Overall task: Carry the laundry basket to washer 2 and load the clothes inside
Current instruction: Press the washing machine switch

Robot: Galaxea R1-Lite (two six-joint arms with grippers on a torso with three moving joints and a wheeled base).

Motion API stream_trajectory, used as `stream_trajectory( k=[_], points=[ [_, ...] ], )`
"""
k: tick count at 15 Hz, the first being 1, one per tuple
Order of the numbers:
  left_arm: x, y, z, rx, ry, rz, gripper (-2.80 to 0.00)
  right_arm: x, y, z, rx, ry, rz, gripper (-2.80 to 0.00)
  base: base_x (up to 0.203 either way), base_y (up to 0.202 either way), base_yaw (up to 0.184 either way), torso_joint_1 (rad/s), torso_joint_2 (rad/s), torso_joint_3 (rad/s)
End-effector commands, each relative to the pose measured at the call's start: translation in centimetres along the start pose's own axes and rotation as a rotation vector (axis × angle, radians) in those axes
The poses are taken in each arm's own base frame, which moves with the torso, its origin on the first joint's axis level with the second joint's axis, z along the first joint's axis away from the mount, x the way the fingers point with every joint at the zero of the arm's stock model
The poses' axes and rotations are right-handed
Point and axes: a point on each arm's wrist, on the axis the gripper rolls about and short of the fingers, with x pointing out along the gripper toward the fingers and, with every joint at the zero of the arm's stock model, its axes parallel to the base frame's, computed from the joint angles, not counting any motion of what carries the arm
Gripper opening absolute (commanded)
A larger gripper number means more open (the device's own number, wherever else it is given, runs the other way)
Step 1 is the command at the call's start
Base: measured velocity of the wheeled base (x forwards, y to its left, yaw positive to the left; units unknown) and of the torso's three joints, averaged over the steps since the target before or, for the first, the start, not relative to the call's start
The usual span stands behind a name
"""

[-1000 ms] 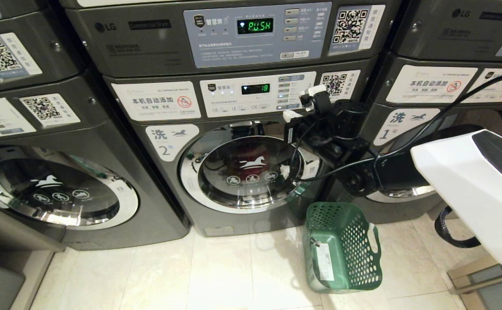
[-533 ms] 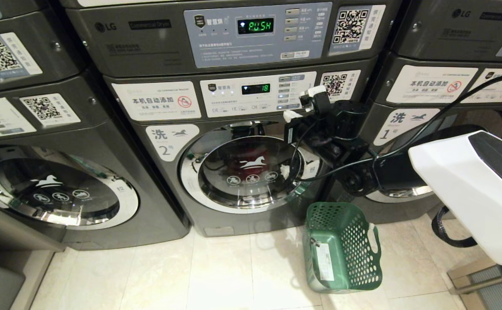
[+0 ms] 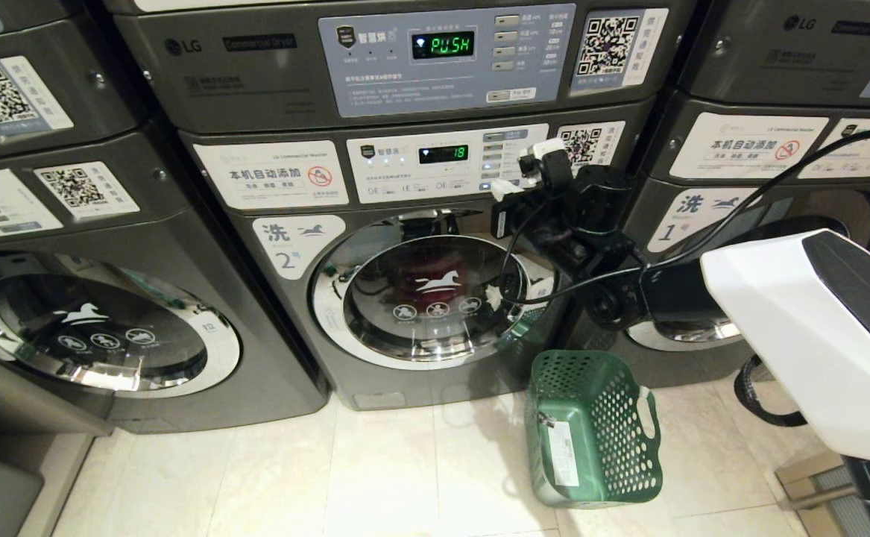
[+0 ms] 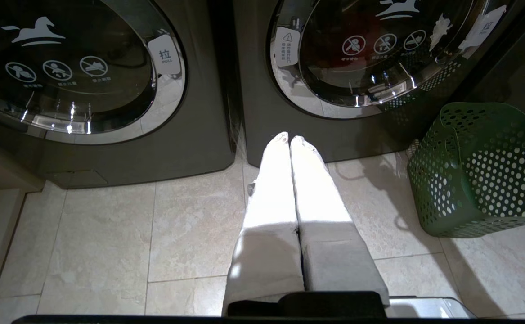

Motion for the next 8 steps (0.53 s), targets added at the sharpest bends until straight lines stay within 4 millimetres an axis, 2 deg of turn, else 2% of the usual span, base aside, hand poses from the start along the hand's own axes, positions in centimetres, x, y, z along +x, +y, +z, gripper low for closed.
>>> stream_trajectory(
  k=[1,8],
  points=[
    [0.01,0.0,-0.04,0.0,0.001,-0.001,-2.8,0.29,-0.2,-1.14,-0.023,0.011,-0.005,-2.8,0.0,0.0,0.0,0.0,0.0,0.0],
    [0.01,0.0,-0.04,0.002,0.001,0.001,-2.8,0.38,-0.62,-0.87,-0.027,-0.002,-0.014,-2.8,0.0,0.0,0.0,0.0,0.0,0.0]
  ],
)
